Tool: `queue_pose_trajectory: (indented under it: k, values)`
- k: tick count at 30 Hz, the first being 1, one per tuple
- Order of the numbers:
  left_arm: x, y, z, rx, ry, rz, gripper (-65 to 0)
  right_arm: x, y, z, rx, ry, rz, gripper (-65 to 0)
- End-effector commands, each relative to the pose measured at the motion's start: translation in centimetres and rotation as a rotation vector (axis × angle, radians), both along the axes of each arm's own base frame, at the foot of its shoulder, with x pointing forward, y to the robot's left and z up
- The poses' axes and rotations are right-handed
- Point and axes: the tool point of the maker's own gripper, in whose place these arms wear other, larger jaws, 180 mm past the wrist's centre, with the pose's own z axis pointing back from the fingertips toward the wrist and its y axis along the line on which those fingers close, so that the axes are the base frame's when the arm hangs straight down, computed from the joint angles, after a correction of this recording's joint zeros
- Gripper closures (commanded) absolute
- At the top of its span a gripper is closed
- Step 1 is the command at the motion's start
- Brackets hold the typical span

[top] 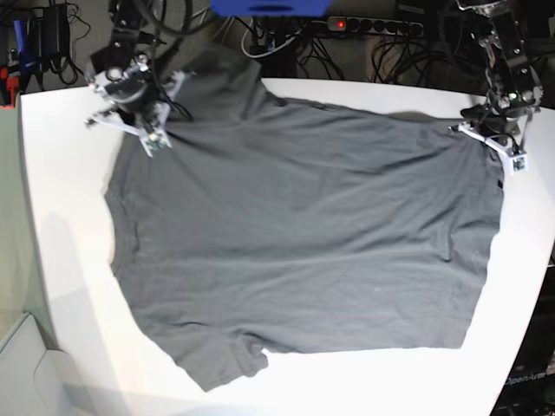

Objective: Layout the t-shirt on the table in an organized manner, then fold the t-shirt properly
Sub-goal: 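Lift the shoulders with both grippers and pull them toward the hem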

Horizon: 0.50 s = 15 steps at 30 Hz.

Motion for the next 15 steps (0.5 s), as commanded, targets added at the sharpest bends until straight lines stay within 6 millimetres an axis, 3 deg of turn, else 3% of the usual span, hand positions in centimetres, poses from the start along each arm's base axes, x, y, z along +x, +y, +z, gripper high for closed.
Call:
queue_pose_trajectory:
  k: [1,7,15]
  values:
    - [-0.7,0.0,-0.1,0.001,0.042,-0.001,-0.1,-1.1,-1.3,0.2,-0.058,0.041,-0.014,0.0]
    - [0.7,-0.5,2.0,0.023,-0.021,-0.027,-0.1,0.2,-2.3,2.7,-0.099,-0.034,-0.012,0.0]
    - [0.6,-1.2,1.8,0.003,-0.026,-0.018,-0.1,1.5,-2.4,3.7,-0.107,-0.077,-0.014,0.0]
